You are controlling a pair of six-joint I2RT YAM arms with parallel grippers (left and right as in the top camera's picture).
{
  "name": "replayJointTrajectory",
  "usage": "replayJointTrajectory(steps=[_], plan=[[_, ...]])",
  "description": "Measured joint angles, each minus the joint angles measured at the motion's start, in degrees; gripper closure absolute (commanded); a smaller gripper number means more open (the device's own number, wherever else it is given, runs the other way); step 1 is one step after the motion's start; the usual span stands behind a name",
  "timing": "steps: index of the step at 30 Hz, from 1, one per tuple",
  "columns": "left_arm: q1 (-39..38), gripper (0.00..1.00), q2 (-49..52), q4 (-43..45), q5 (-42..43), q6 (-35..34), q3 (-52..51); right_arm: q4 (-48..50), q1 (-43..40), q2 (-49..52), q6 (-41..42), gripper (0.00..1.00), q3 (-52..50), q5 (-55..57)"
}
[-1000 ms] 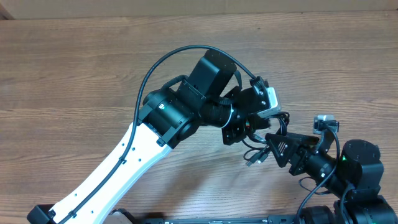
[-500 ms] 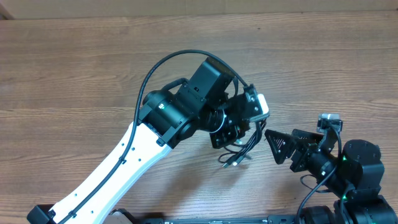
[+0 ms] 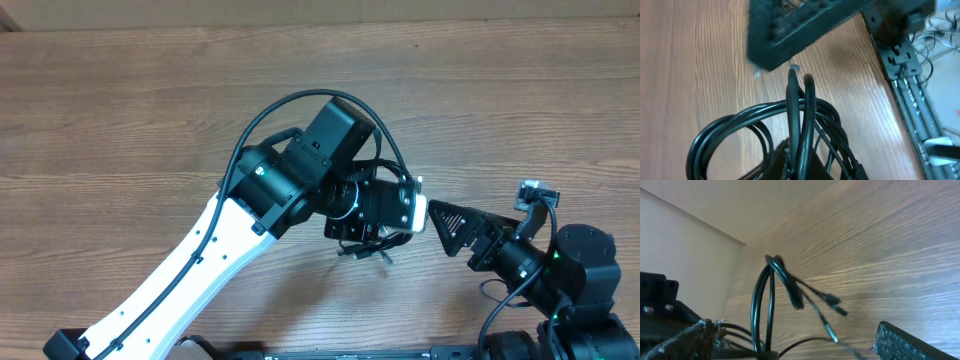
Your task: Untangle cables
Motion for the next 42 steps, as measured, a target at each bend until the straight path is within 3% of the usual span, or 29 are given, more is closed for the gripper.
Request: replayJointTrajectory(steps=[3,8,20,23,28,30,35,42], plan=[[0.0,0.96,0.0,0.4,1.7,8.2,0.0,0.7,0.0,0.0,1.7,0.0,0.0,-2.0],[0.0,0.96,0.0,4.5,4.1,14.4,0.0,1.0,0.0,0.0,2.8,0.0,0.0,-5.4],[0.0,0.96,0.0,7.1,14.2,19.7,0.0,0.5,0.0,0.0,3.4,0.3,0.0,-6.7],[0.0,0.96,0.0,8.5,14.8,19.8,0.0,-0.9,0.0,0.8,3.4,0.46,0.0,-6.8],[0.0,0.96,0.0,8.8,14.8,19.7,0.0,-1.6,0.0,2.9,3.5,0.87,0.0,-6.6],[0.0,0.96,0.1,8.8,14.8,19.7,0.0,-2.4,-0.1,3.1,3.3,0.96,0.0,-5.3],[0.0,0.96,0.1,9.8,14.8,17.4,0.0,-6.1,0.0,3.1,3.1,0.96,0.0,0.0],[0.0,0.96,0.1,15.7,14.8,8.9,0.0,-10.8,0.0,3.1,3.1,0.96,0.0,7.6]])
